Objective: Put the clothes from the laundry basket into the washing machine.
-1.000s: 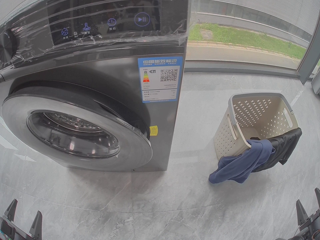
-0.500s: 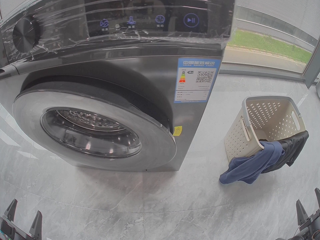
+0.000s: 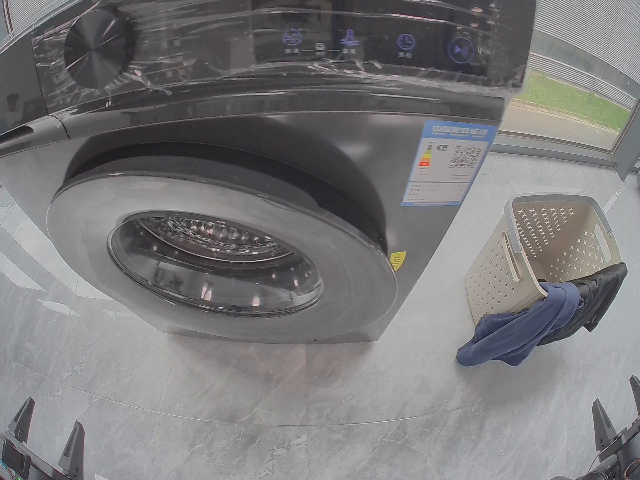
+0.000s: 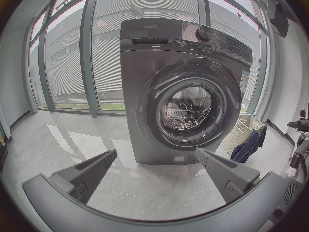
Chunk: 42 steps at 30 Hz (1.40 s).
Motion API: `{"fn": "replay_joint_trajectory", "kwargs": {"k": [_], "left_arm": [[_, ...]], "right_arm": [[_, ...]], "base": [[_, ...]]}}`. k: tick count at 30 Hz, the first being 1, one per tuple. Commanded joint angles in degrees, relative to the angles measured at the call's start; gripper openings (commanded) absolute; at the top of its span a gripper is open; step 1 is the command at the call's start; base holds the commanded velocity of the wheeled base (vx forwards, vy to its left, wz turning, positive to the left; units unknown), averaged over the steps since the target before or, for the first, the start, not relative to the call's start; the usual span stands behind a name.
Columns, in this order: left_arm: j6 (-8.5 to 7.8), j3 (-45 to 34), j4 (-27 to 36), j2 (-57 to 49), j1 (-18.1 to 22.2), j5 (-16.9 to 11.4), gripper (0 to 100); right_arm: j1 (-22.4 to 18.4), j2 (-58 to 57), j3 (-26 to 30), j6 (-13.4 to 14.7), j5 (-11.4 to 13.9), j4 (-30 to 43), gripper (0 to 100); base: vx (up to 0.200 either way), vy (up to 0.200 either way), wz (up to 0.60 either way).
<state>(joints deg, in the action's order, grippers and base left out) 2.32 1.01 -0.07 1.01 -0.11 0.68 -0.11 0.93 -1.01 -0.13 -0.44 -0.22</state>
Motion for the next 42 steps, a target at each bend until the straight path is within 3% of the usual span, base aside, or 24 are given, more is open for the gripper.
{"fn": "replay_joint_trajectory", "kwargs": {"k": [1,12,27,42], "left_arm": [[-0.12,-0.92,-0.01,-0.92,0.02,0.02,100],[-0.03,-0.92,-0.01,-0.92,0.02,0.02,100],[-0.03,-0.92,-0.01,-0.92,0.02,0.02,100],[0.06,-1.01,-0.01,-0.92,0.02,0.02,100]], "right_arm": [[0.02,-0.93,1.01,-0.04,0.00,-0.04,100],[0.02,-0.93,1.01,-0.04,0.00,-0.04,100],[0.02,-0.93,1.01,-0.04,0.00,-0.04,100],[0.02,-0.93,1.01,-0.13,0.00,-0.04,100]], "base": [[0.000,0.000,0.00],[0.000,0.000,0.00],[0.000,0.200,0.00],[0.000,0.000,0.00]]}}
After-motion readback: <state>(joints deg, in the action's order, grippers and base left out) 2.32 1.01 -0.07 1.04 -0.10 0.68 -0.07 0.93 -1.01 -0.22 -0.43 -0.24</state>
